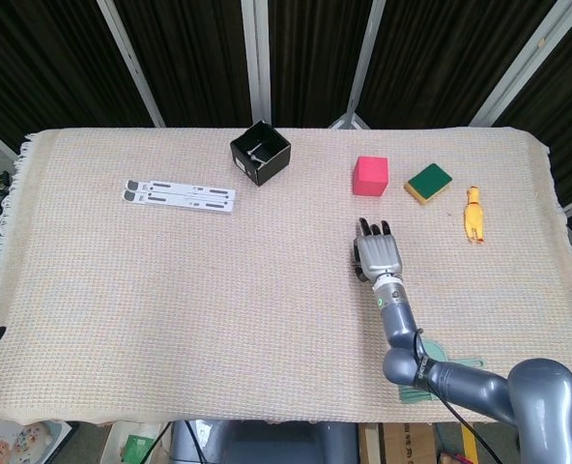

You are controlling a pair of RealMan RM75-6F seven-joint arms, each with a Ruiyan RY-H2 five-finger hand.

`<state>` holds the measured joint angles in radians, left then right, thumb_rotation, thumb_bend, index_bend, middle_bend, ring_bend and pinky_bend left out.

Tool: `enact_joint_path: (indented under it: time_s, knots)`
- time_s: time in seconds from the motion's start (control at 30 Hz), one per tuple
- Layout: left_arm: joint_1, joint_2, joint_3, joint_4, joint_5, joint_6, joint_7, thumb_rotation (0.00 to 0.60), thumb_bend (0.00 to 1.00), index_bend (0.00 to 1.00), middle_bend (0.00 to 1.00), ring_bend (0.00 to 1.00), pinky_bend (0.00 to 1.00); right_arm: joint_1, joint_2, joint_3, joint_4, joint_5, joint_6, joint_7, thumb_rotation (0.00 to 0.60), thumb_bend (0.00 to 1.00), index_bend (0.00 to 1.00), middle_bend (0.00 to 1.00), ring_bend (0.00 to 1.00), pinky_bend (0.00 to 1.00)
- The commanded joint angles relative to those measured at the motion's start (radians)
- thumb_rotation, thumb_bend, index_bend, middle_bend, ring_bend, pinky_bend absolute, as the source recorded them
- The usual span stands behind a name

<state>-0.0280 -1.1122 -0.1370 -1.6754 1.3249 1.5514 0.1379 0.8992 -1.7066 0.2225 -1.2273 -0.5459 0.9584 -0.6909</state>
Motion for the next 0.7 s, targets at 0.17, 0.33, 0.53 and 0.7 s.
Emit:
enact_joint_path:
  time_s: [0.17, 0.33, 0.53, 0.7]
  knots:
    - [-0.001, -0.002, 0.002, -0.001, 0.001, -0.001, 0.005, 0.6, 0.23, 0.11, 0.0, 0.0, 0.0, 0.001, -0.001, 0.004, -0.001, -0.005, 0.005, -0.004, 0.6, 0.35, 0.58, 0.09, 0.14, 0.03]
    - [-0.001, -0.001, 0.001, -0.001, -0.002, 0.0, 0.005, 0.6, 0.23, 0.11, 0.0, 0.0, 0.0, 0.0, -0.006, 0.008, 0.005, 0.005, 0.0, -0.007, 0.6, 0.35, 0.58, 0.09, 0.14, 0.03]
    - [-0.003, -0.001, 0.001, -0.001, -0.004, -0.004, 0.006, 0.6, 0.24, 0.11, 0.0, 0.0, 0.0, 0.002, -0.011, 0.01, 0.004, -0.004, -0.001, -0.007, 0.6, 0.35, 0.58, 0.09, 0.14, 0.03]
    - [-0.004, -0.001, 0.001, -0.001, -0.005, -0.004, 0.005, 0.6, 0.23, 0.11, 0.0, 0.0, 0.0, 0.004, -0.013, 0.012, -0.001, -0.01, 0.006, -0.014, 0.6, 0.35, 0.58, 0.09, 0.14, 0.03]
